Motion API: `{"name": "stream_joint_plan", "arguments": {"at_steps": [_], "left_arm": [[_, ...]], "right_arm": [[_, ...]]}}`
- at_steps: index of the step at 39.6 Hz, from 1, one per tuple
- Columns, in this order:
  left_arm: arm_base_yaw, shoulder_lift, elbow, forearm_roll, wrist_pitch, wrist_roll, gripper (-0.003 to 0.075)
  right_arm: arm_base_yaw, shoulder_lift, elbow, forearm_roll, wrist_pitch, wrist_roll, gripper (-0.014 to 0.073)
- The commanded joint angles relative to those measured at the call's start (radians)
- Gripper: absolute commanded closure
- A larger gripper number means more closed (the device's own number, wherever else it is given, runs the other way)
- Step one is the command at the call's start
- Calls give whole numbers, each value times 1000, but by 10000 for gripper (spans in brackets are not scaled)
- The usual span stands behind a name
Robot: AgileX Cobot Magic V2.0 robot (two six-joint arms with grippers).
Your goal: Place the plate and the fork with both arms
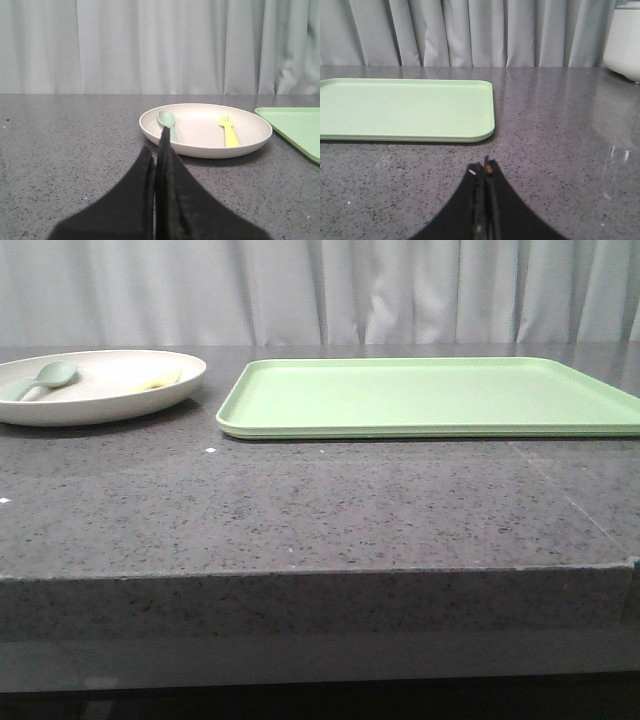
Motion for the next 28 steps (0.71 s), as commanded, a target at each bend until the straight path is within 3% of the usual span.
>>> {"name": "stream_joint_plan", "arguments": {"at_steps": [1, 24, 28], "left_arm": [[1, -23, 3, -1, -85, -11, 738], [1, -23, 3, -1, -85, -11, 738], [1, -23, 3, -3, -134, -11, 738]], "right_arm": [[-5, -17, -4, -12, -86, -6, 661], [-6, -17, -4, -12, -87, -6, 661], [-6, -17, -4, -12, -126, -6, 661]]}}
